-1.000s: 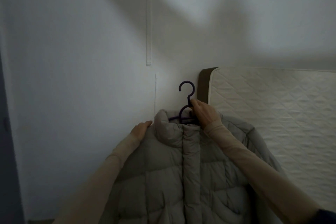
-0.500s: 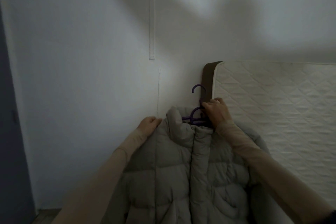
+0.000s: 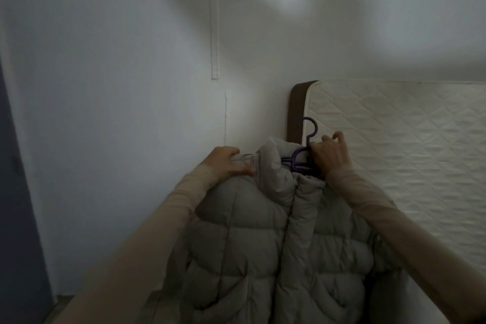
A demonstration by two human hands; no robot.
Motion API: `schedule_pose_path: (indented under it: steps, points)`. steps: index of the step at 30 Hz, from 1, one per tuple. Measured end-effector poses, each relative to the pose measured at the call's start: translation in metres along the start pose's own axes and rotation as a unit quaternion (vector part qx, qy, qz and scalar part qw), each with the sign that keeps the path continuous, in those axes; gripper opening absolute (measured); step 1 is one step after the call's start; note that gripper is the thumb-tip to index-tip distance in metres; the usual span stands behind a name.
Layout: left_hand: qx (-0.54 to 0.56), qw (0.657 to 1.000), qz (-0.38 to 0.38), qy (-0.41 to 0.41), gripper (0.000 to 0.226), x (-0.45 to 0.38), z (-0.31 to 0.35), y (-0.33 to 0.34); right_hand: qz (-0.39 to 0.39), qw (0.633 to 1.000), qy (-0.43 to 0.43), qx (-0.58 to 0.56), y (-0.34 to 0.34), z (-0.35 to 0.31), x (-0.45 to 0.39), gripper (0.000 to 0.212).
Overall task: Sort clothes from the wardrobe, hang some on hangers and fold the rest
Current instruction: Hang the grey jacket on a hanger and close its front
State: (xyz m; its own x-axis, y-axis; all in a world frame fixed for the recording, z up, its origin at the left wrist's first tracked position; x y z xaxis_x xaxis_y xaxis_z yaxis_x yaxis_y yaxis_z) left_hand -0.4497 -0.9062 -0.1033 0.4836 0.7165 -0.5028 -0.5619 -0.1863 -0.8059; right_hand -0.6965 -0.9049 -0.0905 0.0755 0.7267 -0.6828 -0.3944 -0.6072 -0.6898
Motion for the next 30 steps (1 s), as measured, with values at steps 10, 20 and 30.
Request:
schedule_pose_path:
  steps: [10,20,30]
  points:
    - [-0.187,0.978,0.066,-0.066,0.047,0.009,-0.010,0.016,-0.173,0.960,0.027,-0.221,0.013,0.000,-0.006,0.050]
    - [-0.240,0.947,0.134,-0.168,0.027,0.004,-0.010,0.023,-0.117,0.899,0.147,-0.395,0.002,-0.014,-0.008,0.047]
    - [-0.056,0.998,0.002,-0.043,0.077,-0.002,0.016,0.047,-0.157,0.797,0.096,-0.576,-0.001,-0.055,0.016,0.028]
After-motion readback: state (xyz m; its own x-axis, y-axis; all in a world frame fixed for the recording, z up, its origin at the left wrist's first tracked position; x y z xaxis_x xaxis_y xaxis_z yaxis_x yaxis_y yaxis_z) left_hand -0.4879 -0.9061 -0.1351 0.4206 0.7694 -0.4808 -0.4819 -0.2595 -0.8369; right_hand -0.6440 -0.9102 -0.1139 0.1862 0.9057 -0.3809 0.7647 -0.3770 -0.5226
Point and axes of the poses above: each hand's wrist, its own x-axis away from the middle knuckle, its own y-axis out of the palm, z = x × y, the point moved 3 cm from there along -x, towards the middle knuckle, and after that the axes turned 15 degrees about y, right-handed, at the moved point
